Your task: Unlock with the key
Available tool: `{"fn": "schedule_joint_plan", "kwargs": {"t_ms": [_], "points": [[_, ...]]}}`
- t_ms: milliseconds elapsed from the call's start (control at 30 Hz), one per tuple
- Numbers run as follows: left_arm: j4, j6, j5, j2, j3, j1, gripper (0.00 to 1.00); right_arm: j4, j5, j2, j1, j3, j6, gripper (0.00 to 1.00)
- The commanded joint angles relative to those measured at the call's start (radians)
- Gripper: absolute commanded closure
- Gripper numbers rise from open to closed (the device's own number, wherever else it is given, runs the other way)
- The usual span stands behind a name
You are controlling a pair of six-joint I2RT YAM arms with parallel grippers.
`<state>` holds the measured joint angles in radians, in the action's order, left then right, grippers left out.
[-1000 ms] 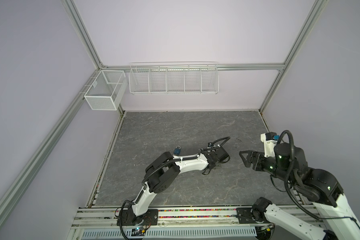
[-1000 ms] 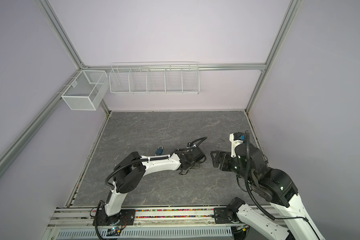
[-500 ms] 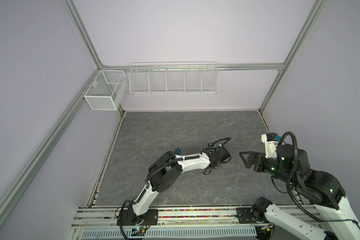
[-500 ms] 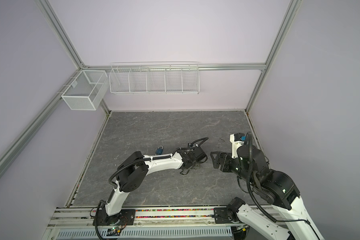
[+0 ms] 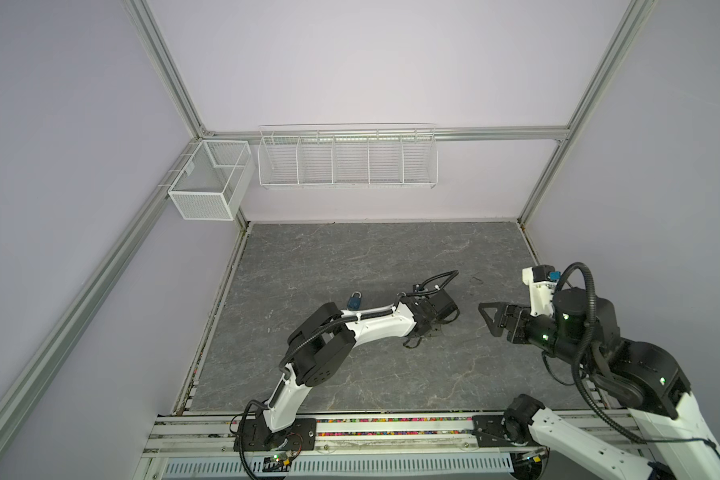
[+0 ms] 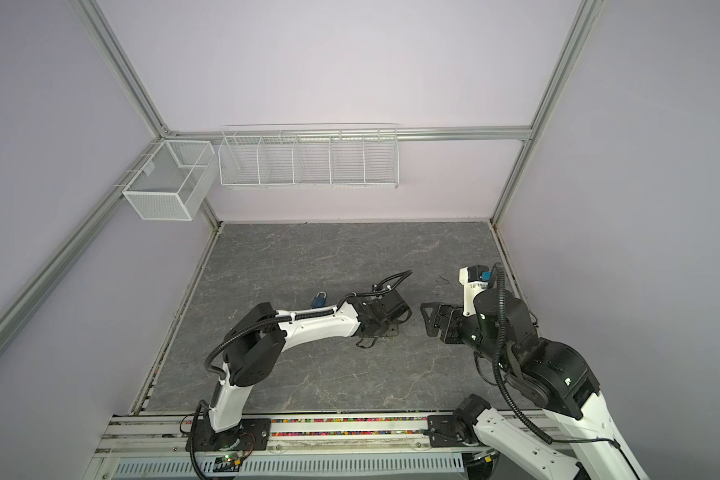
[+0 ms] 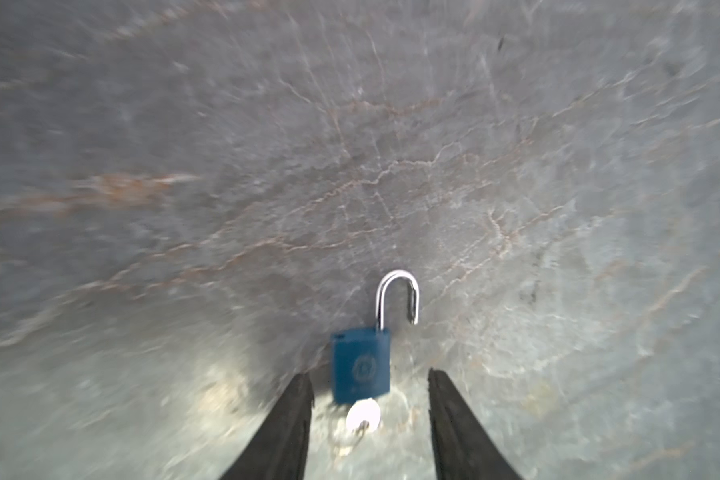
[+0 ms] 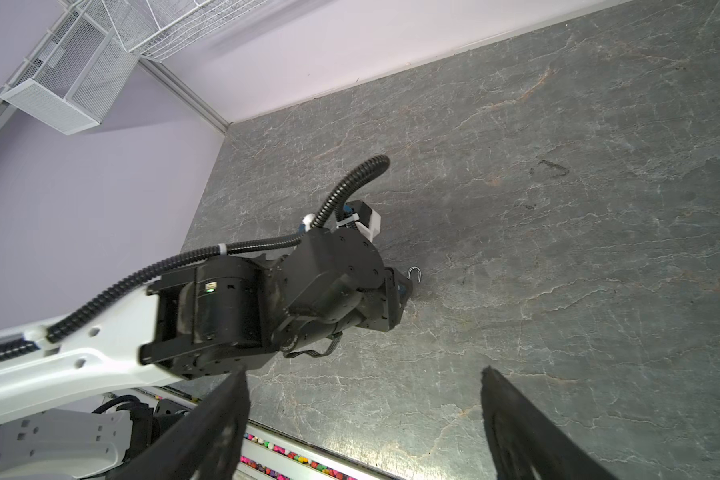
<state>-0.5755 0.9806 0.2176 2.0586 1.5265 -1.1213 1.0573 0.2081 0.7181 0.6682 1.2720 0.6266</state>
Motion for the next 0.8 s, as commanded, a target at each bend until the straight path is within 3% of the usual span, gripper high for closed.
{"fn": "schedule_joint_plan", "kwargs": {"t_ms": [0,167,433,567,767], "points": [[0.017,0.058,0.058,-0.116,-0.057,0.021,0.53,-0.034,-0.006,-0.006,-0.005,0.019,-0.033,0.12],[-0.014,0.078,0.186,-0.254,-0.155,0.055,0.53,-0.067,-0.005,0.004,-0.005,-0.004,-0.084,0.12],[-0.009,0.012,0.234,-0.488,-0.334,0.167,0.53,-0.236,-0.083,0.060,-0.005,-0.121,-0.207,0.12],[0.011,-0.043,0.250,-0.644,-0.443,0.233,0.53,-0.359,-0.167,0.154,0.004,-0.195,-0.204,0.12],[0.060,-0.146,0.224,-0.893,-0.606,0.348,0.53,-0.507,-0.128,0.345,0.108,-0.226,-0.180,0.12]]}}
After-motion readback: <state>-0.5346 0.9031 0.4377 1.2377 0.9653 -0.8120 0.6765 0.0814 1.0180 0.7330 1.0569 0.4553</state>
